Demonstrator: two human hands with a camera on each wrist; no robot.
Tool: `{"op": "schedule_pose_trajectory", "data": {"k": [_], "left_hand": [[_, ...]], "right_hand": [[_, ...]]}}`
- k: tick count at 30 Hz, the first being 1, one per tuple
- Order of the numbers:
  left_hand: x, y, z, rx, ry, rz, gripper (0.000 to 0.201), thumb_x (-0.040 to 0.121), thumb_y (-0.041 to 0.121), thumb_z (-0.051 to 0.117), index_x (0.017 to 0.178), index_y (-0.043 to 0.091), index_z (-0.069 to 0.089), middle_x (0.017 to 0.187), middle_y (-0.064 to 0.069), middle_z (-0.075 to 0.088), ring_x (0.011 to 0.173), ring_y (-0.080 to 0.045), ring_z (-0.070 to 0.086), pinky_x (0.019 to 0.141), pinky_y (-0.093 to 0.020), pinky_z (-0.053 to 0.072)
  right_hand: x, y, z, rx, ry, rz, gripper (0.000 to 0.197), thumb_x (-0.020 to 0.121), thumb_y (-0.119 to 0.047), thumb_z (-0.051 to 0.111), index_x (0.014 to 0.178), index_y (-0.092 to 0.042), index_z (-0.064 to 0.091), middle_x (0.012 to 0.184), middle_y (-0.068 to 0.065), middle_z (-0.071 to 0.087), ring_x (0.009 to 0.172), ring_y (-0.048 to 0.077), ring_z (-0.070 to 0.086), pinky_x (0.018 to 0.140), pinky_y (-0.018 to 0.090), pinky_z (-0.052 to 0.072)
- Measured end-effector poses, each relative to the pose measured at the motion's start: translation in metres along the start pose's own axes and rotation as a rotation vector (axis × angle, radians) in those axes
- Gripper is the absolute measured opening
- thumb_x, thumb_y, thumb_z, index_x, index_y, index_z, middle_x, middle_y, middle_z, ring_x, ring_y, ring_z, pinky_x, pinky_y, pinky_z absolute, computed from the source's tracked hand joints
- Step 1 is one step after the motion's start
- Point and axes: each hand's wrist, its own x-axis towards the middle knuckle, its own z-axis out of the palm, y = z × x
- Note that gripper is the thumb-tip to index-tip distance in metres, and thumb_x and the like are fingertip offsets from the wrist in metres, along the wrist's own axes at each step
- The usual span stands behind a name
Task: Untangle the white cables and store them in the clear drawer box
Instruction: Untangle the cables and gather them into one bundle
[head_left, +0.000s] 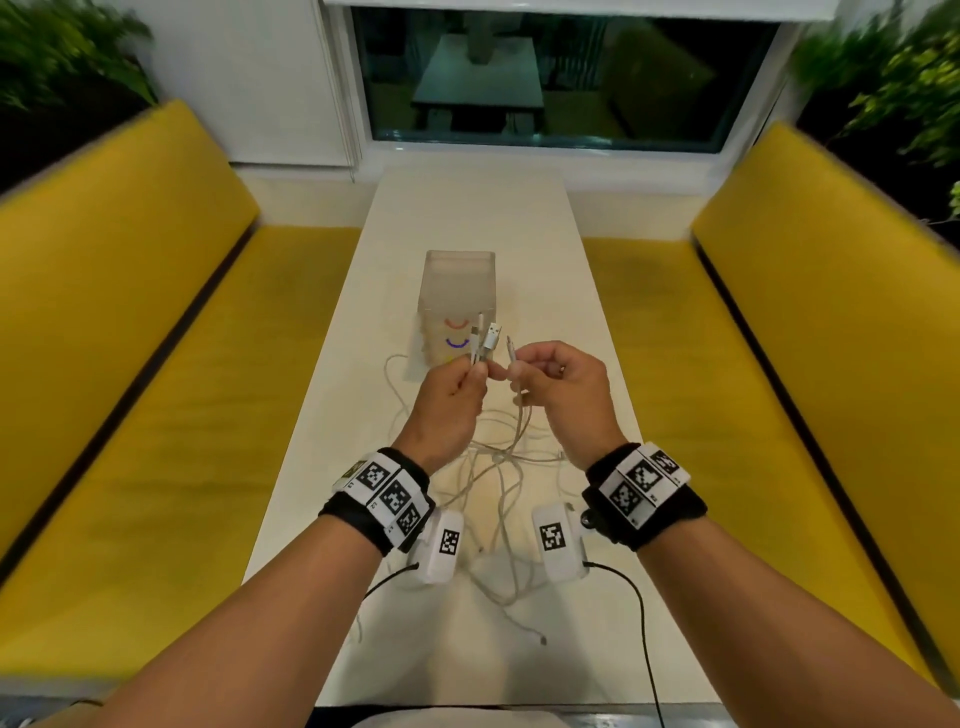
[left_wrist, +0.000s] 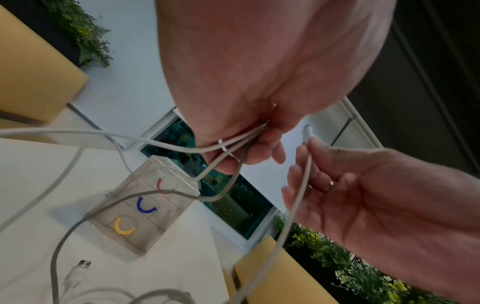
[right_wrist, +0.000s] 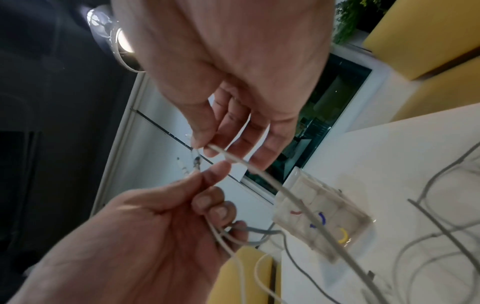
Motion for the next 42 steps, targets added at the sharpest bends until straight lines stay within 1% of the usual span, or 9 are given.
{"op": "schedule_pose_trajectory", "data": {"k": [4,9,12,15,21,25,32,36,42], "left_hand": [[-0.001,0.008,0.009,-0.034,0.013,0.014,0.034,0.106,0.023,0.043,0.085,0.002,0.059,0.067,0.003,0.045,0.063,-0.013,0.040,0.063,-0.034,0.036],[-0.002,0.020,0.014,-0.119,0.092,-0.020,0.025,0.107,0.021,0.046,0.095,0.016,0.067,0.058,0.018,0.056,0.059,-0.005,0.047,0.061,-0.025,0.042],[-0.004,0.023,0.016,-0.154,0.111,-0.009,0.025,0.105,0.016,0.050,0.099,-0.002,0.066,0.067,0.008,0.058,0.057,-0.003,0.051,0.059,-0.020,0.043],[-0.005,0.026,0.019,-0.152,0.150,-0.009,0.024,0.103,0.010,0.053,0.097,-0.011,0.062,0.070,0.001,0.062,0.055,0.002,0.057,0.055,-0.014,0.045],[0.010,0.024,0.017,-0.088,0.223,-0.045,0.027,0.105,0.025,0.048,0.091,0.008,0.062,0.072,-0.004,0.059,0.063,-0.016,0.056,0.062,-0.042,0.051],[0.024,0.031,0.008,-0.148,0.310,-0.065,0.028,0.105,0.023,0.043,0.080,0.020,0.055,0.079,-0.008,0.059,0.070,-0.021,0.053,0.064,-0.041,0.047],[0.050,0.059,-0.050,-0.374,0.504,0.003,0.031,0.109,0.020,0.031,0.084,0.015,0.047,0.066,-0.002,0.053,0.055,-0.018,0.059,0.054,-0.031,0.052],[0.051,0.064,-0.061,-0.440,0.555,0.039,0.031,0.110,0.024,0.031,0.082,0.016,0.043,0.058,0.003,0.036,0.046,-0.013,0.035,0.044,-0.028,0.036],[0.039,0.047,-0.052,-0.171,0.396,0.058,0.029,0.105,0.035,0.047,0.080,0.021,0.049,0.058,0.009,0.040,0.049,-0.009,0.033,0.047,-0.028,0.033]], "right_hand": [[0.003,-0.006,0.014,0.047,0.042,-0.016,0.010,0.088,-0.002,0.071,0.097,0.002,0.071,0.076,0.013,0.069,0.060,0.017,0.058,0.053,0.032,0.055],[0.008,-0.006,0.021,0.079,0.047,-0.023,0.015,0.090,0.003,0.065,0.101,0.002,0.076,0.083,0.020,0.071,0.059,0.017,0.057,0.056,0.030,0.052],[0.010,-0.003,0.023,0.123,0.005,0.017,0.024,0.090,0.010,0.058,0.103,0.000,0.075,0.094,0.025,0.071,0.068,0.026,0.060,0.059,0.030,0.053],[0.011,-0.002,0.022,0.101,0.021,0.010,0.022,0.089,0.011,0.061,0.105,-0.001,0.069,0.092,0.014,0.058,0.061,0.021,0.062,0.058,0.029,0.054],[0.010,0.011,0.015,-0.063,-0.160,0.073,0.029,0.101,-0.029,0.059,0.087,-0.004,0.063,0.061,0.004,0.056,0.047,0.021,0.049,0.047,0.031,0.043],[-0.005,0.043,0.012,-0.090,-0.263,0.144,0.044,0.104,-0.039,0.050,0.073,-0.009,0.060,0.053,0.000,0.044,0.046,0.018,0.036,0.050,0.031,0.032],[-0.028,0.108,-0.021,-0.173,-0.256,0.284,0.045,0.100,-0.042,0.057,0.069,-0.009,0.057,0.054,0.000,0.040,0.049,0.015,0.038,0.057,0.032,0.044],[-0.029,0.130,-0.033,-0.267,-0.277,0.292,0.045,0.096,-0.041,0.062,0.059,-0.020,0.049,0.060,-0.001,0.044,0.053,0.013,0.043,0.062,0.033,0.043],[-0.012,0.109,-0.027,-0.078,-0.136,0.301,0.028,0.101,-0.010,0.045,0.078,-0.010,0.060,0.060,-0.002,0.039,0.055,0.018,0.036,0.054,0.031,0.037]]}}
